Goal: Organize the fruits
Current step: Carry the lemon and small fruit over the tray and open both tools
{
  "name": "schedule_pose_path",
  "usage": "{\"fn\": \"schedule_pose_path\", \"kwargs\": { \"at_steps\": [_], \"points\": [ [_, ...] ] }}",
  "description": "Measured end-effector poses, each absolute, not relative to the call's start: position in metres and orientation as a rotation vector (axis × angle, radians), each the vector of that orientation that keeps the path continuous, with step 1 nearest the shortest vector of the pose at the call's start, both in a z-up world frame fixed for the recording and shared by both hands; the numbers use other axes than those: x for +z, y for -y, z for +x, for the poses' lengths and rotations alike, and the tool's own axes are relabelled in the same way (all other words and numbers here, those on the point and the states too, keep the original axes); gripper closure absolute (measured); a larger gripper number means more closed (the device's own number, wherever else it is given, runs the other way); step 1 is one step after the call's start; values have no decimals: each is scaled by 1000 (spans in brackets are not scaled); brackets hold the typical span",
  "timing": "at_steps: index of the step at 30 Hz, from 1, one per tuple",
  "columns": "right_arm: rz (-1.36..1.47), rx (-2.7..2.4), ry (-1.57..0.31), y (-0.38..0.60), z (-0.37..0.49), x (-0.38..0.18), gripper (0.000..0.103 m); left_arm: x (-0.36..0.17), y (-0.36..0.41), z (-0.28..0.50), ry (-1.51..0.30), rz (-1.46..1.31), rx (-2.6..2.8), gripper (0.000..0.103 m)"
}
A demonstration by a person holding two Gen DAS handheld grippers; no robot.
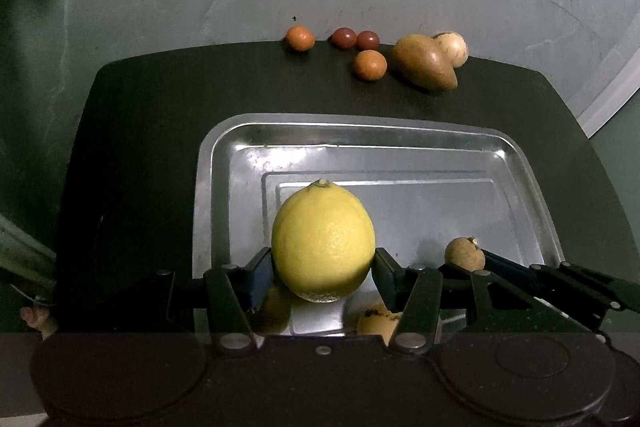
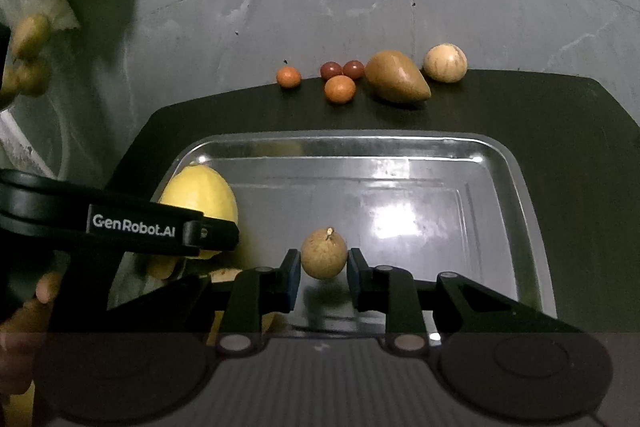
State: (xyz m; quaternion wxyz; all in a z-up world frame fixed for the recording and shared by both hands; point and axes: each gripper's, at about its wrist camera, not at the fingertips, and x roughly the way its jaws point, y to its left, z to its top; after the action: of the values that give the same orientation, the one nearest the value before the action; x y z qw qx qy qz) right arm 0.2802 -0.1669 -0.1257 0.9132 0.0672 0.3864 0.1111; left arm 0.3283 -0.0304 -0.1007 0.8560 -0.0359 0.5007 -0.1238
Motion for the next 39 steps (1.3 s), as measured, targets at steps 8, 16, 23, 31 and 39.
{"fn": "schedule_pose_path", "kwargs": {
  "at_steps": [8,16,23,31,39],
  "points": [
    [141,222,-820,167,275,-126,75,-101,31,325,-1057,-62,-255,48],
    [140,221,-844,167,271,-129,75,-101,32,325,-1056,-65,-250,48],
    [137,219,-862,165,268,-129,71,-101,31,324,-1057,-64,-250,48],
    [139,217,-868,165,265,-129,53,-96,28,322,-1043,-73,-257,44],
    [120,206,-876,169,256,-118,31,-79,15,316,-1005,-73,-250,31]
  ]
}}
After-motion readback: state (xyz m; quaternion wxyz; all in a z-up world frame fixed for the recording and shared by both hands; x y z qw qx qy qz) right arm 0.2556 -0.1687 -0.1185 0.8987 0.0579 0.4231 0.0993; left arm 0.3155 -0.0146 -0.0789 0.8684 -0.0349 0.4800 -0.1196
